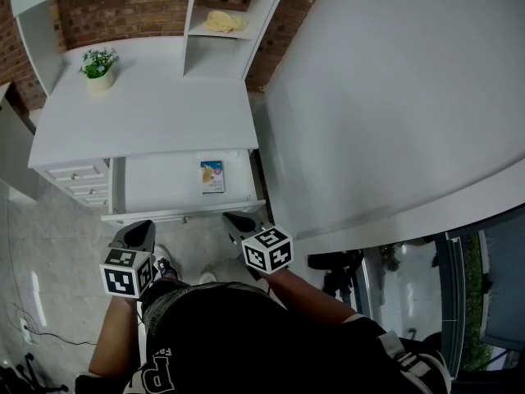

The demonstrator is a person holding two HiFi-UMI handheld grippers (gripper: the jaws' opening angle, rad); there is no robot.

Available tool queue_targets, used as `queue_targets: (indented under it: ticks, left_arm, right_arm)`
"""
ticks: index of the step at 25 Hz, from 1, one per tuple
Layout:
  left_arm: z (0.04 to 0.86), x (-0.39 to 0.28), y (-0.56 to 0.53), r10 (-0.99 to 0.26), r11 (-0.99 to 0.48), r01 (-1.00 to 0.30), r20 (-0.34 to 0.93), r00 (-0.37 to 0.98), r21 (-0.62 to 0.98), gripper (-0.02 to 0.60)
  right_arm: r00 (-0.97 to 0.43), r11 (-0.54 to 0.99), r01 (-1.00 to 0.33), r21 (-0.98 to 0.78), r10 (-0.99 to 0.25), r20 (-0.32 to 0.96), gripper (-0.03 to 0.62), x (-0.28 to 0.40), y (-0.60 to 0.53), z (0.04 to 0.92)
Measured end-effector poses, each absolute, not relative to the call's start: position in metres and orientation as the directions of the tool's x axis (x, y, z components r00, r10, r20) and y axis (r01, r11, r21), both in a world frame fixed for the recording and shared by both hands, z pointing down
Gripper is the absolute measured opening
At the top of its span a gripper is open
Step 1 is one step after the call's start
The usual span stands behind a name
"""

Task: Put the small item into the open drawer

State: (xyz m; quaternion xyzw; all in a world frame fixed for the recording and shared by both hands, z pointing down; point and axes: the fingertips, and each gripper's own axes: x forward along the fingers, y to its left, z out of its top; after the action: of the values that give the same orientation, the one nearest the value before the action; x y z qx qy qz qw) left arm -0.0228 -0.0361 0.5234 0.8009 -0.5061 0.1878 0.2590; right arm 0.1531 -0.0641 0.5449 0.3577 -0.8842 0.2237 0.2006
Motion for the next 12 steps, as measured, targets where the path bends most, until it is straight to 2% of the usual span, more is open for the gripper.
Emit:
queue_targets:
  ticks: [12]
  left_arm:
    - [0.5226,-0.0170,-0.0393,-0.709,-0.358,-0.906,0.566,0.421,0.226,0.018]
  right_arm:
    - [-0.663,0.640,-0.724,-0.257,-0.542,0.516,0.003,0.1572,-0.0671,0.5456]
